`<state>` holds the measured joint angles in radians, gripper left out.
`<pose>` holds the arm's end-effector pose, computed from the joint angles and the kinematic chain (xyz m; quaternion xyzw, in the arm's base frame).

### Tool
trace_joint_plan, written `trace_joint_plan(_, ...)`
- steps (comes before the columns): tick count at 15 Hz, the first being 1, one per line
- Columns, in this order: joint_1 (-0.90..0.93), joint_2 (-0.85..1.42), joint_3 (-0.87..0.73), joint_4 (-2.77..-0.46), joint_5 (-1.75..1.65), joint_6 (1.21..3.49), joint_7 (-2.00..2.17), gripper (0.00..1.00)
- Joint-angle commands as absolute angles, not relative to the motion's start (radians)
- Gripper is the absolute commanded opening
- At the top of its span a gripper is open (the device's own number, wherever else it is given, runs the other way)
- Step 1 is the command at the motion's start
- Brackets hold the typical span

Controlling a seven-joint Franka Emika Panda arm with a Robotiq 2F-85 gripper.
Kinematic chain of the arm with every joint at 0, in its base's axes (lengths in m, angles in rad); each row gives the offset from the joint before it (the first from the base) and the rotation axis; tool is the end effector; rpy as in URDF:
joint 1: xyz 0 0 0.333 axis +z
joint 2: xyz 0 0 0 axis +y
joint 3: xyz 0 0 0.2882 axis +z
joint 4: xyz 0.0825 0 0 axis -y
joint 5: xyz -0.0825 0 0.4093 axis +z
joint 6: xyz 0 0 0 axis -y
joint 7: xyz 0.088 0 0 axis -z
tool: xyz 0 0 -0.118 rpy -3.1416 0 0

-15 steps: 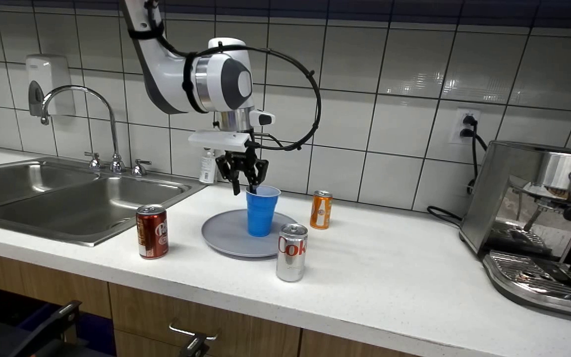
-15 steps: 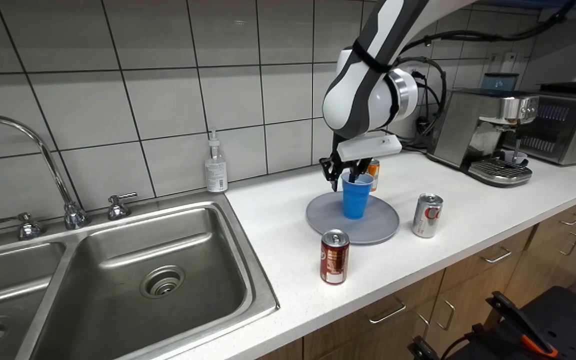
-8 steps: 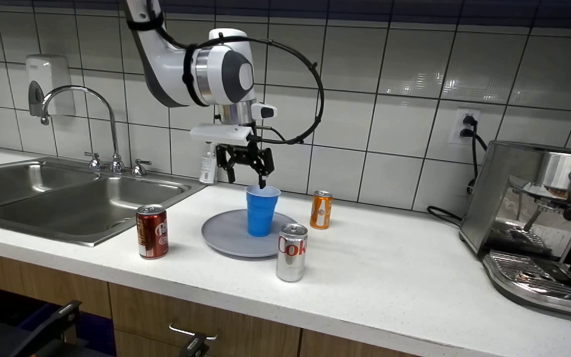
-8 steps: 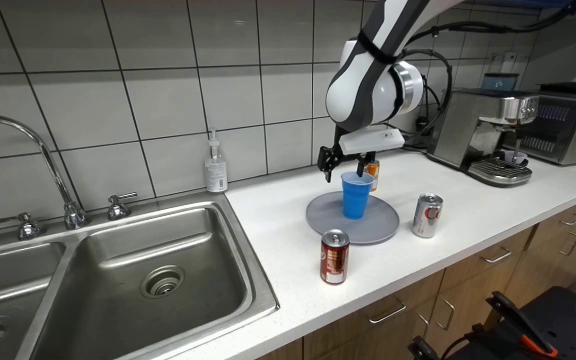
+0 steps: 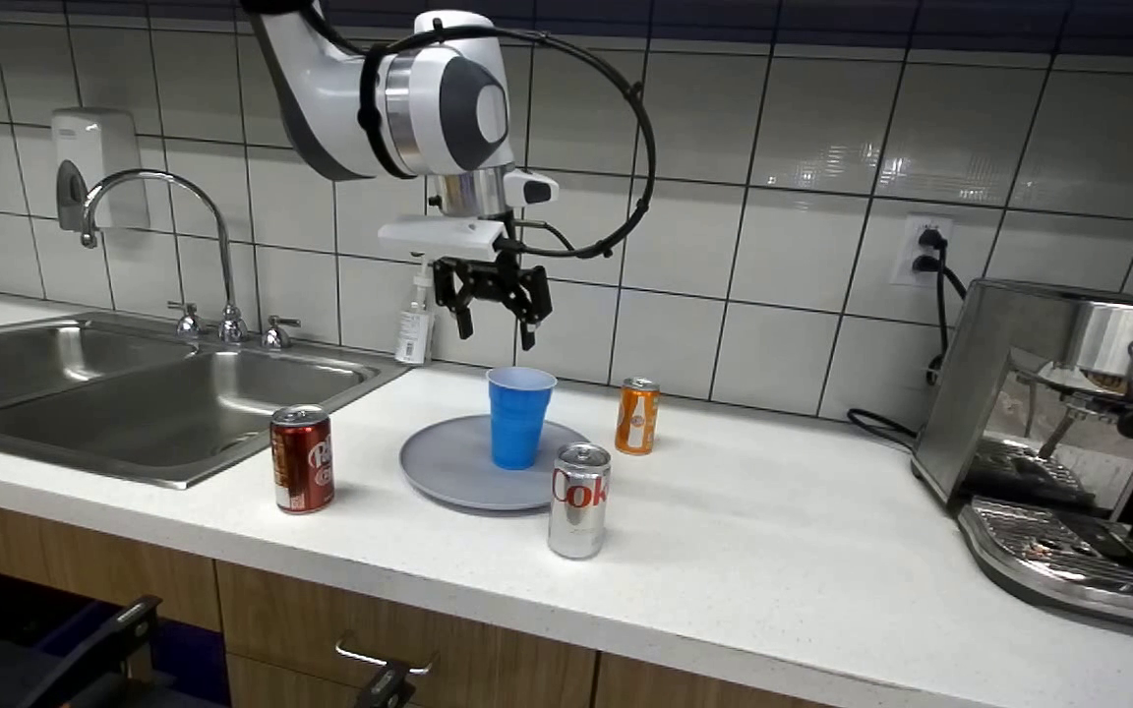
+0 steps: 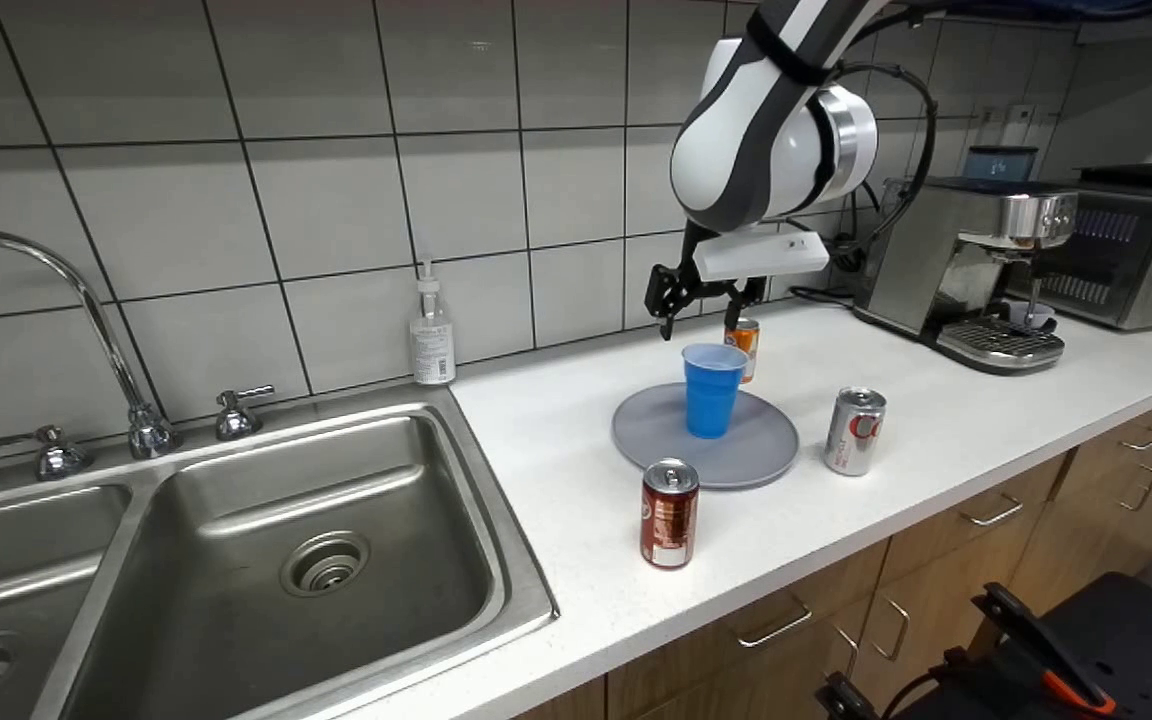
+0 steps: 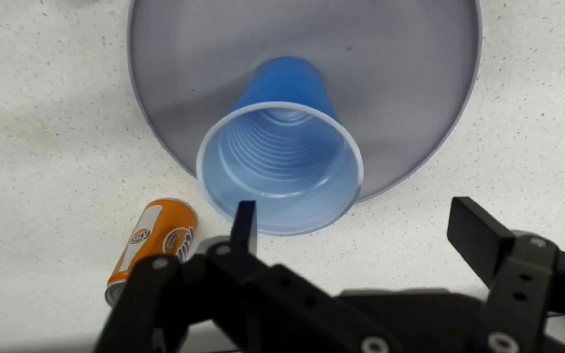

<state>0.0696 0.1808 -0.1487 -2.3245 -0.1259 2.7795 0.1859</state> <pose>0.5577 -0.0404 0.2325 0.9870 -0.0728 0.1388 0.0358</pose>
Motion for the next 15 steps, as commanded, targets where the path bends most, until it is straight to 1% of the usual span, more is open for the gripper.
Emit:
trace_joint_plan(1,0.048,0.093,-0.141,-2.385,-0.159,2.777,0.205,1.00)
trace_joint_plan(9,0.018,-0.009,-0.132,-2.469,-0.207,2.784,0.218,1.00)
trace_joint_plan(10,0.015,0.043,-0.118,-2.427,-0.160,2.778,0.186,1.00)
trace_joint_plan(15,0.006,0.021,-0.117,-2.447,-0.175,2.778,0.186,1.00)
